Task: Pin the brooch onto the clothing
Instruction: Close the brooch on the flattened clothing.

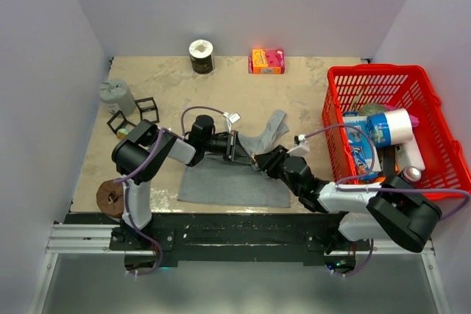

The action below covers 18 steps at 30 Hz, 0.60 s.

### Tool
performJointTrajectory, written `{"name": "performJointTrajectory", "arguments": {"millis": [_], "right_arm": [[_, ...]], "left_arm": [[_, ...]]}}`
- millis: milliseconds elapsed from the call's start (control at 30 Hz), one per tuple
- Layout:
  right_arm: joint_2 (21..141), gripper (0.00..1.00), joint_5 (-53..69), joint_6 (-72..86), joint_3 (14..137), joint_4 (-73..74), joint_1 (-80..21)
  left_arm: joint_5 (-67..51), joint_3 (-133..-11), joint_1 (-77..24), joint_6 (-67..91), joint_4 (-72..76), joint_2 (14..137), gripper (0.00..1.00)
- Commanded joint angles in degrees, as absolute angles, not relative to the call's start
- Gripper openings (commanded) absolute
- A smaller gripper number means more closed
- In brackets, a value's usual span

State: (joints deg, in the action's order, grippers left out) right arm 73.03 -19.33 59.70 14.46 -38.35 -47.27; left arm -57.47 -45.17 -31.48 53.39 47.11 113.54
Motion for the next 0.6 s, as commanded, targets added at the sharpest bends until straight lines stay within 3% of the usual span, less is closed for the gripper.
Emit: {"name": "performJointTrajectory", "arguments": {"millis": [0, 567], "right_arm": [[75.14, 0.43, -22.67, 60.73, 13.36, -36.65, -49.39], [74.79, 0.43, -31.29, 60.82, 15.03, -33.22, -50.45]], "left_arm": [[-58.18, -45.62, -31.11, 54.84, 53.00, 109.86, 0.00], [-58.54, -43.95, -31.20, 57.66, 56.87, 109.95, 0.00]]}}
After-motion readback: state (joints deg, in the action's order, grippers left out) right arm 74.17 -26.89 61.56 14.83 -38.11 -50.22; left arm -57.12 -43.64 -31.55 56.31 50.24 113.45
